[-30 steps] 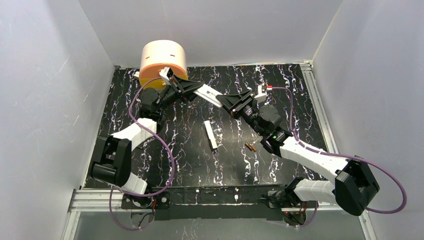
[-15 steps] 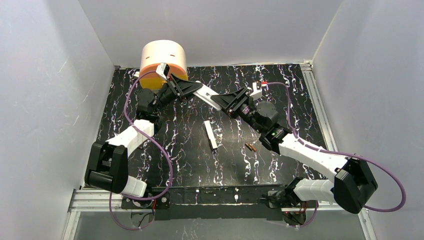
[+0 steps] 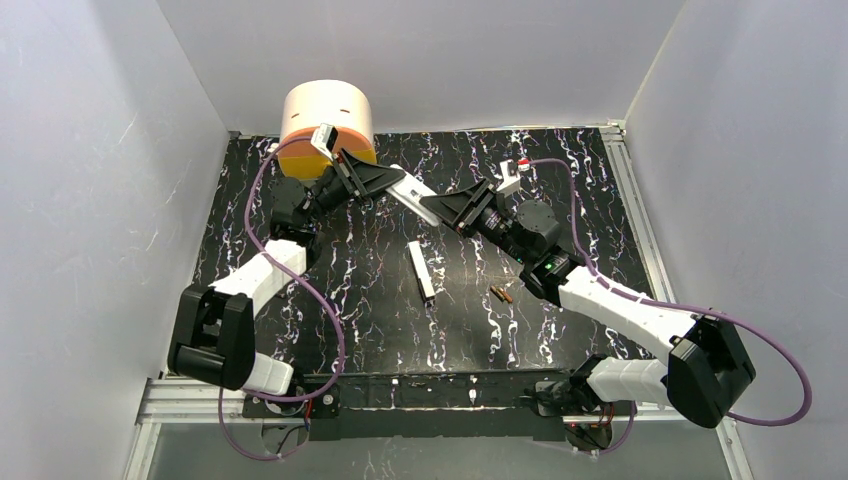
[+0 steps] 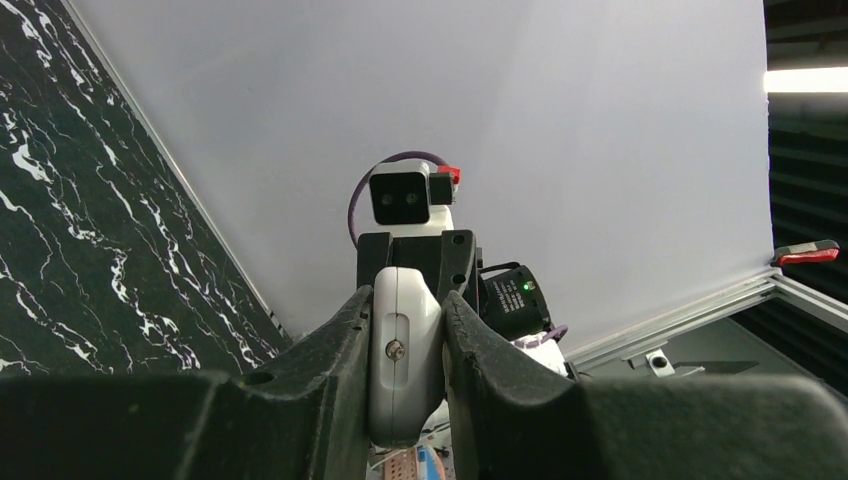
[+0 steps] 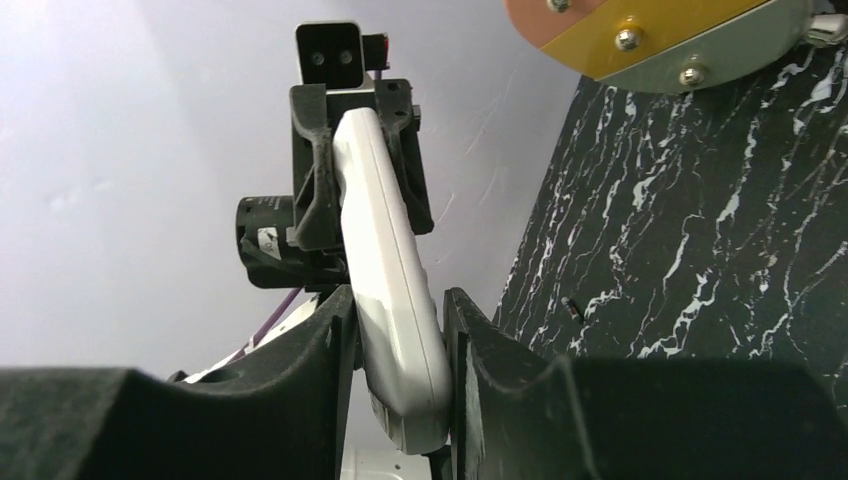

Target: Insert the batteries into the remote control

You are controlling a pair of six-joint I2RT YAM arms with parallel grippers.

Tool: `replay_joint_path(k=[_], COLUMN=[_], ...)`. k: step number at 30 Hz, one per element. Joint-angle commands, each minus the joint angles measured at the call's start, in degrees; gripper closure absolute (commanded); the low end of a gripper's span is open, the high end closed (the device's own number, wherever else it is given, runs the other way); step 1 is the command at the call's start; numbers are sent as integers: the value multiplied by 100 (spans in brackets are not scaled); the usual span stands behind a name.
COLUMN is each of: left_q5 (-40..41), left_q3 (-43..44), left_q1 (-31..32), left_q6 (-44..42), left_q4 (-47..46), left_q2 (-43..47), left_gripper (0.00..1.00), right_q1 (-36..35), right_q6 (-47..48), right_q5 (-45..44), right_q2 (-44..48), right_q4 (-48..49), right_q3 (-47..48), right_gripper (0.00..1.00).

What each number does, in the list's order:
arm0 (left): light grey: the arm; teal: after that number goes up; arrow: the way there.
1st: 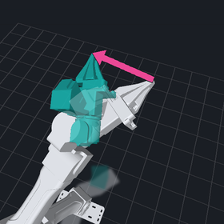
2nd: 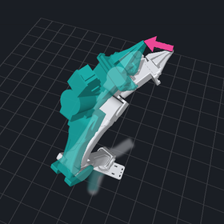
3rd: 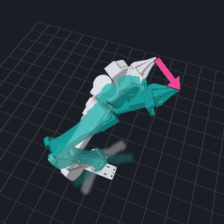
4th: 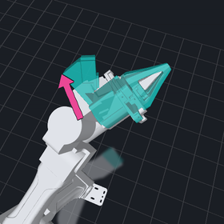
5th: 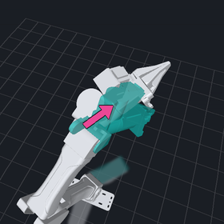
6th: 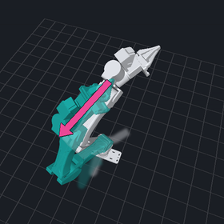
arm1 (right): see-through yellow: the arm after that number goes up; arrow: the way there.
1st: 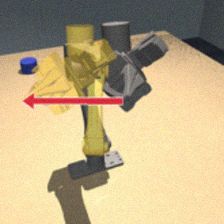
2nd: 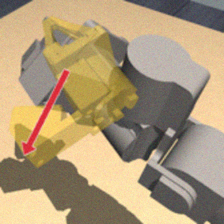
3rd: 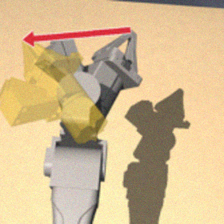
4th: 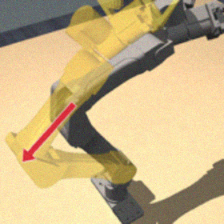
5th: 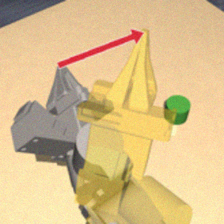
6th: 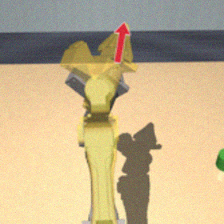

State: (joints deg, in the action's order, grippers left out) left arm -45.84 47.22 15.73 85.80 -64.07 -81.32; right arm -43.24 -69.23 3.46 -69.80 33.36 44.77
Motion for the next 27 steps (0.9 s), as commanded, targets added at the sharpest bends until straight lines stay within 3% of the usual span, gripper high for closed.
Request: replay_joint_path(k=[1, 5, 10, 14, 17, 20, 23, 27], left_q5=[-369, -500, -883, -1273, -1543, -1901, -2192, -2370], left_q3=[285, 318, 487, 597, 675, 758, 788, 755], left_q1=[89, 88, 86, 75, 70, 71, 66, 66], left_q6=[-54, -150, -418, -619, -628, -611, -606, -659], left_q4=[-571, -598, -476, -147, -17, 19, 21, 63], left_q2=[536, 587, 606, 513, 436, 369, 354, 375], left_gripper=[100, 100, 100, 100, 100, 100, 100, 100], right_q1=[67, 92, 394, 908, 1112, 1130, 1129, 1118], right_q6=[182, 328, 636, 978, 1428, 2228, 2915, 3162], right_q5=[96, 197, 972, 2092, 3296, 4063, 4561, 4948], right_q2=[-189, -213, -178, -42, -42, -104, -232, -510], right_q4=[-136, -33, 183, 433, 363, -461, -1198, -1477], right_q3=[23, 15, 53, 67, 319, 730, 1100, 1401], right_gripper=[63, 63, 26, 11, 8, 8, 12, 19])
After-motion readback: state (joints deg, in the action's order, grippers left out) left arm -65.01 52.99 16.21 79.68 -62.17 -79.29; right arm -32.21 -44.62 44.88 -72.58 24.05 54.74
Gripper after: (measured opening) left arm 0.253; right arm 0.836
